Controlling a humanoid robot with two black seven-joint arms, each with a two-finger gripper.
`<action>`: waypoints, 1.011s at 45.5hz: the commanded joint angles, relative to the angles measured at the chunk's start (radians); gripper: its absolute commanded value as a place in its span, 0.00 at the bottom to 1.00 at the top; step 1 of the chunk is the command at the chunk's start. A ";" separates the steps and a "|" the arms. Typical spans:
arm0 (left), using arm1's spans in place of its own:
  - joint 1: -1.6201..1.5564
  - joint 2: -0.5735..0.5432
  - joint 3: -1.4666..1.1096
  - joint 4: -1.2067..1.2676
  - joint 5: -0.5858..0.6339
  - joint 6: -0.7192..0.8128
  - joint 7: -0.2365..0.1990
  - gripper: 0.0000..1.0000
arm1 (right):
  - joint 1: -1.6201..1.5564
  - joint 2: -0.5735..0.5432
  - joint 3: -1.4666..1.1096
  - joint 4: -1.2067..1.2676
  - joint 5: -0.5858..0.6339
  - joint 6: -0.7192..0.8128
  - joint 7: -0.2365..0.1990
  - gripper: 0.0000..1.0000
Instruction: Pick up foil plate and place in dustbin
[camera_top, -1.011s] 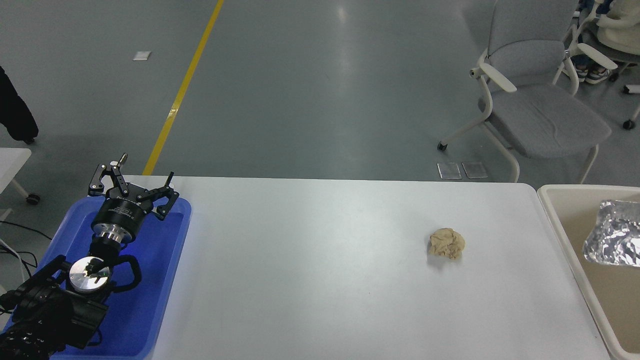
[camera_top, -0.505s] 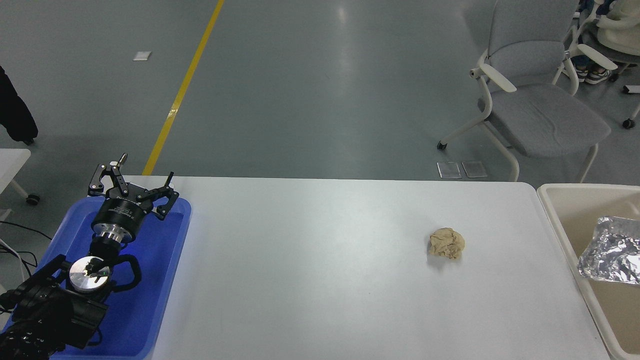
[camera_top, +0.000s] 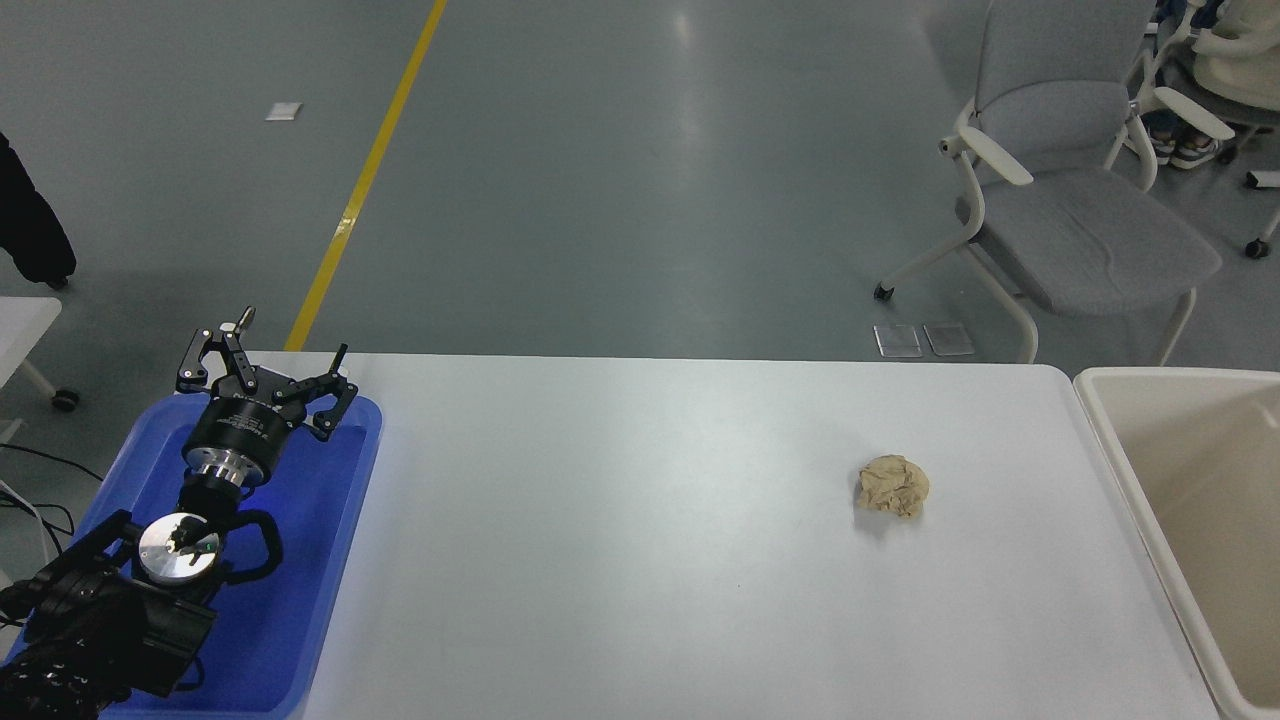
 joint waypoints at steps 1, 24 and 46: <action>0.000 0.000 0.000 0.000 -0.001 0.000 0.000 1.00 | 0.185 0.067 -0.006 0.022 -0.007 0.006 0.001 1.00; 0.000 0.000 0.001 0.000 0.000 0.000 0.000 1.00 | 0.710 0.082 -0.208 0.573 -0.073 0.009 0.001 1.00; 0.000 0.000 0.001 0.000 0.000 0.000 0.000 1.00 | 1.254 0.079 -0.506 1.071 -0.070 0.451 -0.002 1.00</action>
